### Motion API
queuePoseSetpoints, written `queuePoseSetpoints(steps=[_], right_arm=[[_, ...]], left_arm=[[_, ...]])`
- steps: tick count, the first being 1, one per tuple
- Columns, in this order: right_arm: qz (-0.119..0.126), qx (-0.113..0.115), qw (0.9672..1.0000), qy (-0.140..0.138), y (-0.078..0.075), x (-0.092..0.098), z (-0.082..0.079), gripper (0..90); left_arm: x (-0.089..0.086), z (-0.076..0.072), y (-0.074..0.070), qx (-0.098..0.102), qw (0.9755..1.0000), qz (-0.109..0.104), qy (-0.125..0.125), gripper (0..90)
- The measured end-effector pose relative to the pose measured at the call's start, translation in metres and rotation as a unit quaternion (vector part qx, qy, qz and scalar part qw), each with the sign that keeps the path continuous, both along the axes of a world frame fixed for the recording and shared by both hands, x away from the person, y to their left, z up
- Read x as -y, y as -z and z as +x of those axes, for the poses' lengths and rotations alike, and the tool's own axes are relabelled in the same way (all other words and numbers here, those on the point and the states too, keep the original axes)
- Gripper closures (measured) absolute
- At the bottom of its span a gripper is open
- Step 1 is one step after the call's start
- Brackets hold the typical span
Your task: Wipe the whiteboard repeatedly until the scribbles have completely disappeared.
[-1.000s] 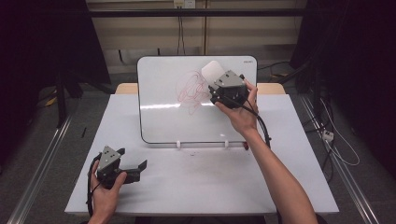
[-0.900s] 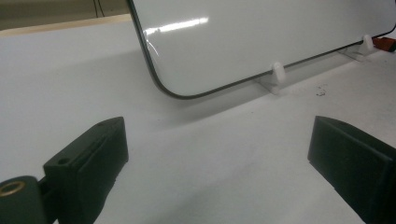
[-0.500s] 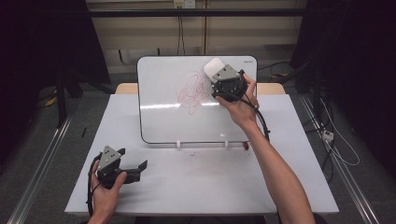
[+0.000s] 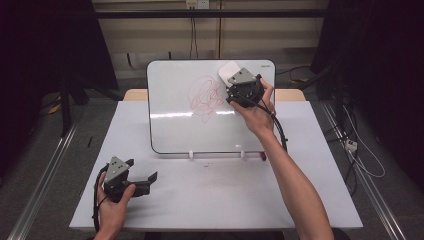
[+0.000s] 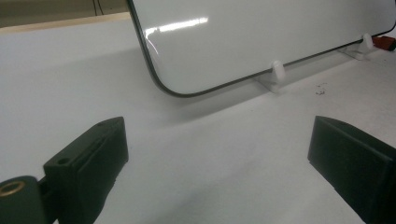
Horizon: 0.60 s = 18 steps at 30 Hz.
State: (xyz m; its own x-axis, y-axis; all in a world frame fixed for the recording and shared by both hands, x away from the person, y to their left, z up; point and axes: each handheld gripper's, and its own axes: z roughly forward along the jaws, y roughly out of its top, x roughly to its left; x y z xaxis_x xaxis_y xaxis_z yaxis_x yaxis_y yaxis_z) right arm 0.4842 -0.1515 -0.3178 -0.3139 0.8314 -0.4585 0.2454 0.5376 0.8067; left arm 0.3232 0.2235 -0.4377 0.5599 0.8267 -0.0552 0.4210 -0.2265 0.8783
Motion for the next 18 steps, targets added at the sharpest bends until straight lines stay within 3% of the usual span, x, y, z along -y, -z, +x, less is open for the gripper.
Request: queuePoseSetpoints(steps=[18], right_arm=[[0.014, -0.024, 0.9994, -0.022, 0.012, -0.004, -0.008, 31.8]], left_arm=[[0.003, 0.000, 0.000, 0.001, 1.0000, 0.005, 0.003, 5.0]])
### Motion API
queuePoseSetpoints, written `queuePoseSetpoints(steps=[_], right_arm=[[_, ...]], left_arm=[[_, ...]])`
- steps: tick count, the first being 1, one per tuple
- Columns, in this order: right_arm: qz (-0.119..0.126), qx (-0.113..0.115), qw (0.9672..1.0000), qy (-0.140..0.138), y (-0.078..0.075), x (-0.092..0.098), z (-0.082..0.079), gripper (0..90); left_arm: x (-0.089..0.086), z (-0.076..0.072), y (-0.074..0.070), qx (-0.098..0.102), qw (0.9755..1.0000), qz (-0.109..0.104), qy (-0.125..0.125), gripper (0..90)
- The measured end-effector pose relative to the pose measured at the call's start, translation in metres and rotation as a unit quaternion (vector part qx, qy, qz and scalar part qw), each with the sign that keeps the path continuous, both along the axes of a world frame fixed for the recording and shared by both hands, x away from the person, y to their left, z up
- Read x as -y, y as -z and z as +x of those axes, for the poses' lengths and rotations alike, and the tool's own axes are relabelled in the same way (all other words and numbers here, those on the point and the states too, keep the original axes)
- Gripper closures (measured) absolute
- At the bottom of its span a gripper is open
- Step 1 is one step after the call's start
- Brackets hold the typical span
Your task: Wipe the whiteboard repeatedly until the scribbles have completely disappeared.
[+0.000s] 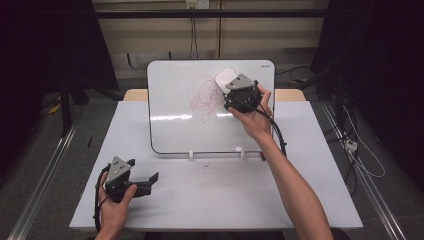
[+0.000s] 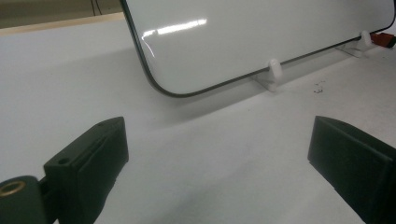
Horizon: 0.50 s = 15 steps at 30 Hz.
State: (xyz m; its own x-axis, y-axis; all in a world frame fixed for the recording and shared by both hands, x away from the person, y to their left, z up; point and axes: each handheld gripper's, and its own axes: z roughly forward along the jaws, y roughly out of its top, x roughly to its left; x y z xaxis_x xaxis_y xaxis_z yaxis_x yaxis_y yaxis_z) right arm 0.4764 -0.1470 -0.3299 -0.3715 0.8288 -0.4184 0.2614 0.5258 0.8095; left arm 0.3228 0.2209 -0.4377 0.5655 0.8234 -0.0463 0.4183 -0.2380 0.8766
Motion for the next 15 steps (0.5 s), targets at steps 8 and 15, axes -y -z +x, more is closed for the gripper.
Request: queuePoseSetpoints(steps=[8, 15], right_arm=[[-0.014, -0.004, 0.9998, -0.015, 0.012, -0.010, -0.010, 31.8], [-0.019, -0.010, 0.9993, -0.030, 0.022, -0.021, -0.020, 31.8]], left_arm=[[0.000, 0.000, 0.000, 0.001, 1.0000, 0.006, -0.003, 5.3], [0.004, 0.003, 0.000, 0.001, 1.0000, 0.005, 0.001, 5.3]])
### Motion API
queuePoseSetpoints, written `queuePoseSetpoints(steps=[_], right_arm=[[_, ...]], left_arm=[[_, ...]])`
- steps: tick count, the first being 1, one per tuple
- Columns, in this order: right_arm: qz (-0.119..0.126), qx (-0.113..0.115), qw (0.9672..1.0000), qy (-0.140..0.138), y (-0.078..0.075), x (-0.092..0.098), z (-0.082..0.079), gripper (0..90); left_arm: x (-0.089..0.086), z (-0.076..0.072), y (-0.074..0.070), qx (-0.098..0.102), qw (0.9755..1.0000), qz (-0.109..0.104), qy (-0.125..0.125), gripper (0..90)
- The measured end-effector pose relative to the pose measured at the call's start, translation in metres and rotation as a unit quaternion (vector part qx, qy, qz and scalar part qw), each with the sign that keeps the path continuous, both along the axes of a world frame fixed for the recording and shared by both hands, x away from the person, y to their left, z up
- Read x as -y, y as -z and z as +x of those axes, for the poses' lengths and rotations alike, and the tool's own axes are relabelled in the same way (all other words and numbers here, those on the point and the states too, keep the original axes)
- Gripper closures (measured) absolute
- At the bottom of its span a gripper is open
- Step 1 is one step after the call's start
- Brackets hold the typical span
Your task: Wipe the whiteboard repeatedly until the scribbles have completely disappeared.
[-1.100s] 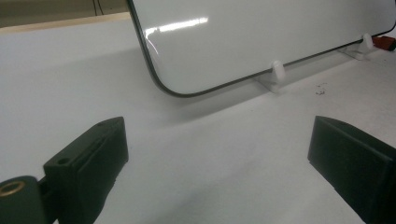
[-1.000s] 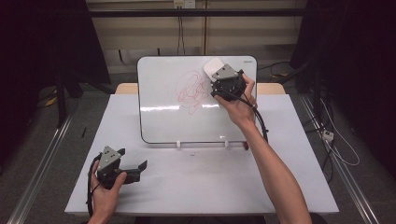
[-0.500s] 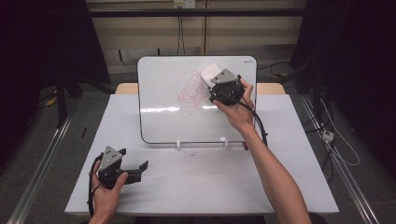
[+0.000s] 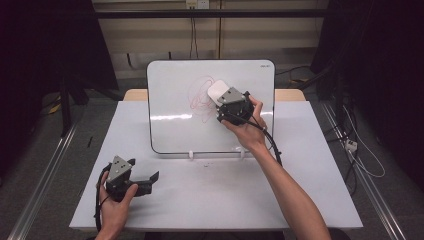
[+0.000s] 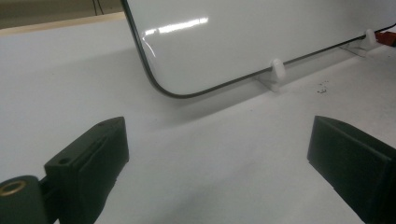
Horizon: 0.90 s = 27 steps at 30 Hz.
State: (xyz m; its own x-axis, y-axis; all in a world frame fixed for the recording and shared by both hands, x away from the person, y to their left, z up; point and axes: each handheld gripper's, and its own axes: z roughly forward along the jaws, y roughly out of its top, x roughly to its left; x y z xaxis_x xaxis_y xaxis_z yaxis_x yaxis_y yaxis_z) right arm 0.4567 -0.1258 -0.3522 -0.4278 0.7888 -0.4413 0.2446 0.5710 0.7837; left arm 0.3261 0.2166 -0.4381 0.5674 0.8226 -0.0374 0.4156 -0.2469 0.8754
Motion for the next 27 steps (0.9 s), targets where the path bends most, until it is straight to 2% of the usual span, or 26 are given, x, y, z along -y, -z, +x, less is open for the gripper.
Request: queuePoseSetpoints(steps=[6, 8, 14, 15, 16, 20, 23, 25, 27], right_arm=[[-0.014, -0.003, 0.9999, 0.003, 0.002, -0.005, -0.001, 31.8], [-0.012, -0.003, 0.9999, 0.002, 0.001, -0.003, 0.001, 31.8], [0.007, 0.002, 0.9996, 0.027, -0.012, 0.009, 0.011, 31.8], [0.009, 0.003, 0.9994, 0.032, -0.015, 0.012, 0.013, 31.8], [0.012, 0.003, 0.9993, 0.036, -0.018, 0.015, 0.015, 31.9], [0.015, 0.007, 0.9987, 0.049, -0.029, 0.027, 0.023, 31.9], [0.027, 0.008, 0.9976, 0.063, -0.037, 0.038, 0.029, 31.9], [0.035, 0.007, 0.9970, 0.069, -0.040, 0.043, 0.031, 31.8], [0.032, 0.014, 0.9968, 0.072, -0.038, 0.041, 0.030, 31.8]], left_arm=[[0.005, 0.002, 0.001, -0.001, 0.9999, 0.006, 0.010, 5.3], [0.008, 0.003, 0.001, -0.002, 0.9999, 0.007, 0.014, 5.3], [0.010, 0.003, 0.001, -0.001, 0.9997, 0.011, 0.020, 5.3], [0.010, 0.003, 0.001, -0.001, 0.9999, 0.004, 0.016, 5.3], [0.008, 0.002, 0.001, -0.001, 0.9998, 0.008, 0.016, 5.3], [0.000, 0.000, 0.001, -0.001, 1.0000, 0.001, 0.007, 5.2], [-0.005, 0.000, 0.000, 0.000, 1.0000, -0.007, -0.003, 5.2], [-0.006, 0.000, -0.001, 0.001, 0.9999, -0.010, -0.006, 5.2], [-0.007, 0.000, -0.001, 0.002, 0.9999, -0.009, -0.007, 5.2]])
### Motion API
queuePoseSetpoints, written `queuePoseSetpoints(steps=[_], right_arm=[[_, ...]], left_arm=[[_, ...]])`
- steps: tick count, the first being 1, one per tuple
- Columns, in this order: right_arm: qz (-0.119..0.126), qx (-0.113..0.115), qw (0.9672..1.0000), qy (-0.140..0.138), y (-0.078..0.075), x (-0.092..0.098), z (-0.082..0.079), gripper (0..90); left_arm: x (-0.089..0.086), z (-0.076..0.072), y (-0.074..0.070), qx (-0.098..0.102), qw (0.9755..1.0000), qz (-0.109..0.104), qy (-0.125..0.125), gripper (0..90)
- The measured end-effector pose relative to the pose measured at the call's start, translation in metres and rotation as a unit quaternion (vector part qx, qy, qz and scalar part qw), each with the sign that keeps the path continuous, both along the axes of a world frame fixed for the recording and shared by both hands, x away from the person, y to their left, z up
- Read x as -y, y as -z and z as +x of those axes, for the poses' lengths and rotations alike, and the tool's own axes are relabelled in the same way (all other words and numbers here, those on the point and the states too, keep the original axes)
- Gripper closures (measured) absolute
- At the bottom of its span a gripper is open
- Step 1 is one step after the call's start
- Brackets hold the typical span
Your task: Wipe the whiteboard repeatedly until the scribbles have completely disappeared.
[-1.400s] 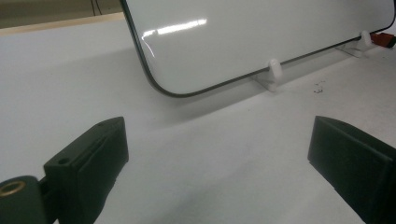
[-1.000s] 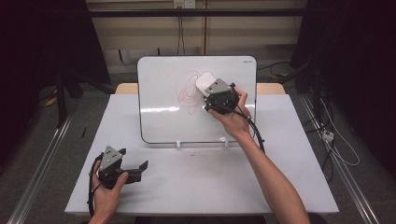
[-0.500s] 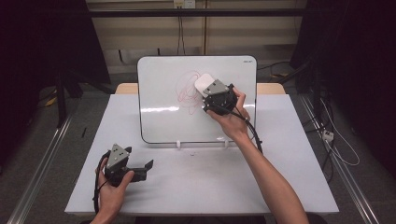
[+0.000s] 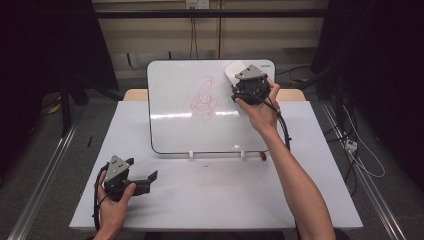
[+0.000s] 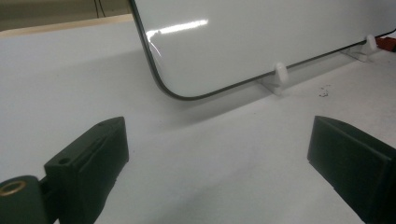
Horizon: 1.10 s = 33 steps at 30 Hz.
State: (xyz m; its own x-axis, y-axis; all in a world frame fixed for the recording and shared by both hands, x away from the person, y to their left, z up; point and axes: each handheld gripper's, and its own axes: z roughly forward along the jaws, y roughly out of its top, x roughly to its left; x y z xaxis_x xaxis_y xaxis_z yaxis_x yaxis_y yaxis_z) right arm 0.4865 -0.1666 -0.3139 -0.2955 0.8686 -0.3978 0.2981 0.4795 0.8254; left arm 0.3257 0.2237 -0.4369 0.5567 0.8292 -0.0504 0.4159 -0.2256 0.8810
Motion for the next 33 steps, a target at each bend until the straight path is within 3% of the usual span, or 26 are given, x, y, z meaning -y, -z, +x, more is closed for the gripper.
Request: queuePoseSetpoints(steps=[5, 16, 23, 27, 33], right_arm=[[0.003, 0.000, 0.9999, -0.011, 0.010, -0.009, -0.005, 31.8], [-0.048, -0.006, 0.9971, -0.059, 0.033, -0.042, -0.025, 31.8], [-0.042, -0.002, 0.9966, -0.071, 0.049, -0.058, -0.037, 31.8], [-0.057, -0.002, 0.9946, -0.087, 0.057, -0.068, -0.043, 31.8], [-0.049, -0.005, 0.9945, -0.093, 0.056, -0.065, -0.042, 31.8]], left_arm=[[0.001, -0.001, 0.000, -0.001, 1.0000, 0.001, 0.000, 5.2], [0.001, -0.001, 0.000, 0.001, 1.0000, 0.005, 0.001, 5.2], [0.002, -0.001, 0.000, 0.000, 1.0000, 0.006, 0.000, 5.2], [0.003, -0.001, 0.000, 0.000, 1.0000, 0.006, 0.001, 5.2], [0.001, -0.001, 0.001, -0.001, 1.0000, 0.005, 0.000, 5.2]])
